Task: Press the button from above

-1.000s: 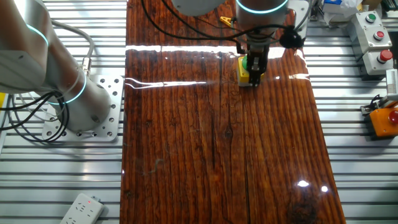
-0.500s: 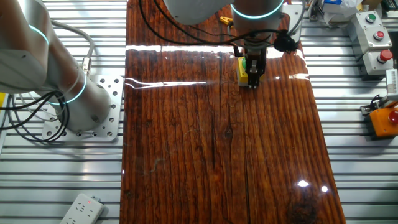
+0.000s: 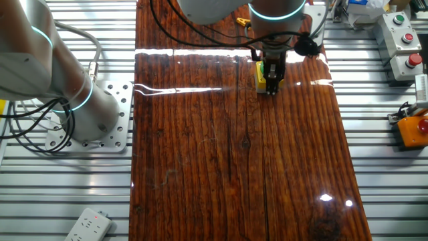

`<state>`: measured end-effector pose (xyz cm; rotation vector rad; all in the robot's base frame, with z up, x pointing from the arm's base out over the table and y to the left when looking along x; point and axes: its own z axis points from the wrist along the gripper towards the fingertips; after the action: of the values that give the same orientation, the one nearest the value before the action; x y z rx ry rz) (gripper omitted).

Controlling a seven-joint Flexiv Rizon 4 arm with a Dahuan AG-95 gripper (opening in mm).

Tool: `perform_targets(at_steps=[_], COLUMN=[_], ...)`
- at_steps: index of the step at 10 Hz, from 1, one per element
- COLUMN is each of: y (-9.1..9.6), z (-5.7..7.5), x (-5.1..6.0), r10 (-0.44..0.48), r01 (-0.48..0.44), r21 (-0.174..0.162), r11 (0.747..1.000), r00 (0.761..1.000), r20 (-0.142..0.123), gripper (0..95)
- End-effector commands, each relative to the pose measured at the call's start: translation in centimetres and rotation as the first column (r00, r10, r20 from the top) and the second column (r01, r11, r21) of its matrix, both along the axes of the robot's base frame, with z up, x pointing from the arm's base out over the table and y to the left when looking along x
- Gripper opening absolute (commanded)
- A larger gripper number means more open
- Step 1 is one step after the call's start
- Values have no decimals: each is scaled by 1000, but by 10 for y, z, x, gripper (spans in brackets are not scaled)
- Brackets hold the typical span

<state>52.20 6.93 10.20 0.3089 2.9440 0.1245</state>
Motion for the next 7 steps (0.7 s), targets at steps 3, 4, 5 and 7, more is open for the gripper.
perform_targets(at_steps=[3,4,5,7], y=[0,0,0,1], z=[-1,-1,-2,-5], x=[0,0,0,0], r10=[2,2,3,11], r01=[-2,-2,-3,-11], r21=[-2,-2,-2,-3], r11=[1000,1000,1000,1000], r00=[1000,1000,1000,1000], r20=[9,10,12,11], gripper=[760,760,760,760])
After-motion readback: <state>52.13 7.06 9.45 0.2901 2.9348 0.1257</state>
